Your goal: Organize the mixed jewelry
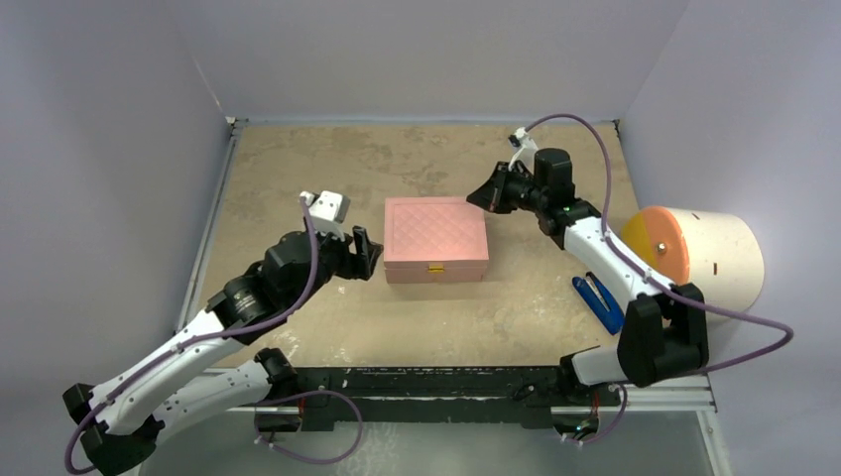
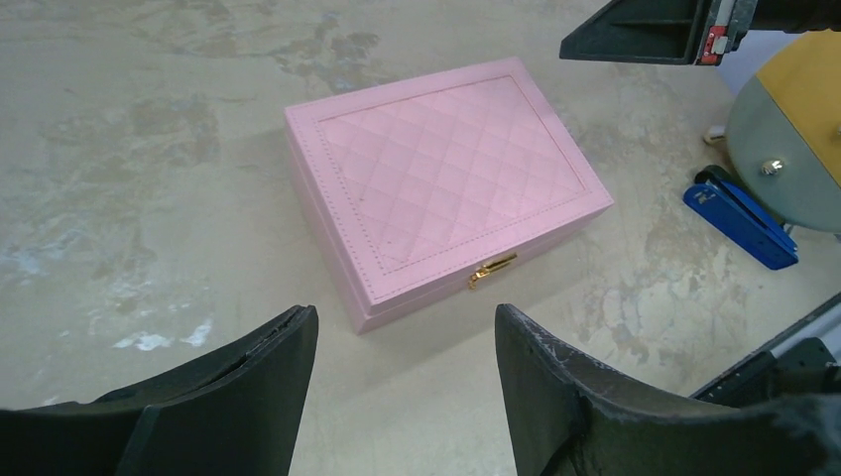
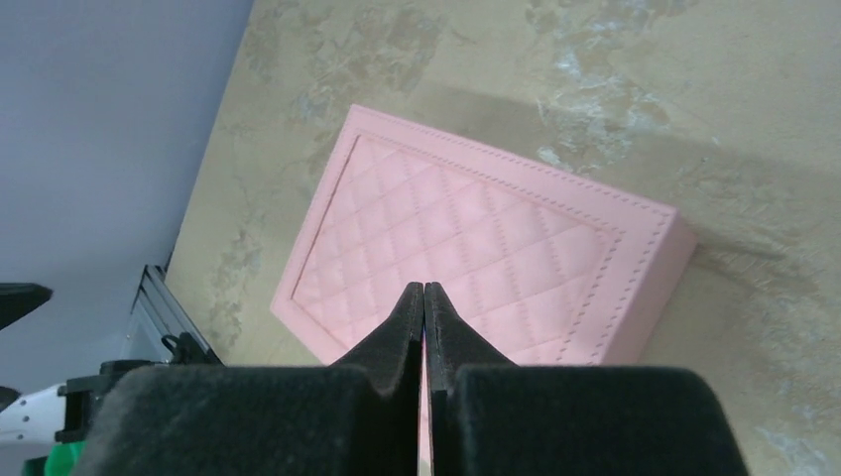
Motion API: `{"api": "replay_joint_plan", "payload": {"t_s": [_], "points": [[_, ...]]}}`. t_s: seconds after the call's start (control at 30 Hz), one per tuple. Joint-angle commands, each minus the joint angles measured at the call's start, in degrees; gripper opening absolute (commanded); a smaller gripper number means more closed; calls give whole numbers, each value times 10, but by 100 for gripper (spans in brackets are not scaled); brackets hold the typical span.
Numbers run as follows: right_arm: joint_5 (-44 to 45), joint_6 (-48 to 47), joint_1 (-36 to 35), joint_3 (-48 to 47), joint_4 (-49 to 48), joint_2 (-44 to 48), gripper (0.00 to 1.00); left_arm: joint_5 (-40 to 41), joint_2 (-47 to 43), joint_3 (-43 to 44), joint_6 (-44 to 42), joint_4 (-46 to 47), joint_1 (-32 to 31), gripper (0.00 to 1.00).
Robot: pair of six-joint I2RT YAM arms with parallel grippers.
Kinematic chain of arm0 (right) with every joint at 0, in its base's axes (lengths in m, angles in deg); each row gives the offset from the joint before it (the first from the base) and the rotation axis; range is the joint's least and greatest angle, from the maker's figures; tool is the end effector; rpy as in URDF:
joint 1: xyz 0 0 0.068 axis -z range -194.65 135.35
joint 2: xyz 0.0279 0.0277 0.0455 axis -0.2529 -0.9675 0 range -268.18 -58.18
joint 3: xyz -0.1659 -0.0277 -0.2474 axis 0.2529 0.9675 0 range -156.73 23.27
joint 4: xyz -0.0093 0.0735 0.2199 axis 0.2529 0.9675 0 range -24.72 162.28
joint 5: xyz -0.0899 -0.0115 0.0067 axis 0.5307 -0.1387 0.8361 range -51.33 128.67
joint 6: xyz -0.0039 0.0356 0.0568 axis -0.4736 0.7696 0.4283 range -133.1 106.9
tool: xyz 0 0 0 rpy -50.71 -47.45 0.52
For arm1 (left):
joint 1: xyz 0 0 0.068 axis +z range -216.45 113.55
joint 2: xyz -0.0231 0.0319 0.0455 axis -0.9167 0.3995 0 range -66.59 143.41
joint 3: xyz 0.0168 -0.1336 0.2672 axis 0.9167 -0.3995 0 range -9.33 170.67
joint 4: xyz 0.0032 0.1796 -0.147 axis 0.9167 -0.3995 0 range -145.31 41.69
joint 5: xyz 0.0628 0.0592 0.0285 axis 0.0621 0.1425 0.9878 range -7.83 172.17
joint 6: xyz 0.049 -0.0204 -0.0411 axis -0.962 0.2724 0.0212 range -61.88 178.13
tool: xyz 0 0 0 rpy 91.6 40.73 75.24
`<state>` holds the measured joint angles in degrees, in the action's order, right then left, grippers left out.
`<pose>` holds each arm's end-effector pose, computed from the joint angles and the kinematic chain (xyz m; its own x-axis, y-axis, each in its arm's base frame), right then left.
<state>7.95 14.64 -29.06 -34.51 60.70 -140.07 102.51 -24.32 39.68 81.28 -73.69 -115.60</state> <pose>0.2947 0.1040 0.3292 -0.6032 0.2582 -0.7547 -0.4515 0.6695 0.5898 0.0972 -0.0839 0.3543 -0.3864 -0.1170 -0.9149 0.3717 0.8881 -0.2705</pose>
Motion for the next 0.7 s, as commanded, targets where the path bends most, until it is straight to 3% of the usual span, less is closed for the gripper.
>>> {"api": "replay_joint_plan", "payload": {"t_s": [0.0, 0.23, 0.47, 0.67], "points": [[112, -43, -62, 6, 77, 59, 0, -57, 58, 32, 53, 64, 2, 63], [208, -51, -131, 13, 155, 104, 0, -80, 185, 59, 80, 78, 2, 42], [241, -46, -186, 21, 169, 103, 0, -73, 272, 75, 95, 109, 3, 0], [252, -49, -216, 5, 173, 79, 0, -60, 318, 83, 99, 126, 2, 0]]}}
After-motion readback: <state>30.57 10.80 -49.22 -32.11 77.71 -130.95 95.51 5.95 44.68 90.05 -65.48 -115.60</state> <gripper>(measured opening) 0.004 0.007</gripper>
